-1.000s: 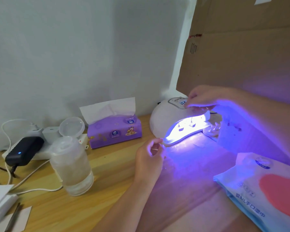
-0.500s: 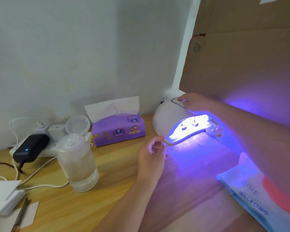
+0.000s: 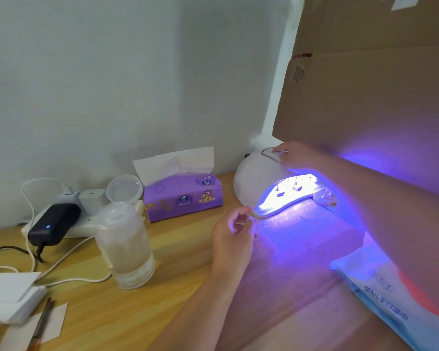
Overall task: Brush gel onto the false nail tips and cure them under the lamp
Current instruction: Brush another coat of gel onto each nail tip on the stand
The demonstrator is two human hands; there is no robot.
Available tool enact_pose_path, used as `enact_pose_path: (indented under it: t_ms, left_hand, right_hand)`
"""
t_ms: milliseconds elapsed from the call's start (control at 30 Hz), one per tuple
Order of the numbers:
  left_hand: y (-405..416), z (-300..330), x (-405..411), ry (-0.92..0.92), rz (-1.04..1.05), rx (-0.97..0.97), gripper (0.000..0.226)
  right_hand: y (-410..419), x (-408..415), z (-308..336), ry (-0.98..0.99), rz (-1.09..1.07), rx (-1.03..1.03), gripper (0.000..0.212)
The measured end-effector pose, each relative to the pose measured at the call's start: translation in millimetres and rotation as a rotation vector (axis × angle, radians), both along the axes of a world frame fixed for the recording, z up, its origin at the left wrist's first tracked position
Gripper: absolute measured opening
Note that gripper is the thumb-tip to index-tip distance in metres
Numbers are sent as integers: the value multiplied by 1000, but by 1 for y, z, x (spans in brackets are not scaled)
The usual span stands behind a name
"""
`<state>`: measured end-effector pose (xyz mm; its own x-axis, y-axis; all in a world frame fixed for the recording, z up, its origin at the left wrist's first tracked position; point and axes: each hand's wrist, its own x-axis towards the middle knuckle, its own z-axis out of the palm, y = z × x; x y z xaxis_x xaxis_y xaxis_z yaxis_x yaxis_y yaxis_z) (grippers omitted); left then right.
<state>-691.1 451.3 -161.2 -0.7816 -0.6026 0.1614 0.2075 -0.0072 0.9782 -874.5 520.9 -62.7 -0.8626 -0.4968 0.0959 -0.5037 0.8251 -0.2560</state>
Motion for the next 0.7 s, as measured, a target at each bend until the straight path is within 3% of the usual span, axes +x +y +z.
enact_pose_path:
  t_ms: [167,300,400,500,600,700]
  left_hand:
    - [1,1,0,59,43,-1,34]
    - [5,1,2,94,103,-156,33]
    - [16,6,10,62,-12,-251,35]
    - [21,23,26,-61,-264,-307,26]
    - [8,42,58,-179,-493,-594,19]
    - [-17,57,109,-175,-517,-881,21]
  right_hand:
    - [1,4,-2,63,-19,64,46]
    - [4,8,-3,89,-38,98,50]
    - [4,13,0,76,-53,81,53]
    - [5,18,1,117,-31,98,54]
    - [6,30,9,89,15,180,54]
    - [9,51,25,39,69,106,48]
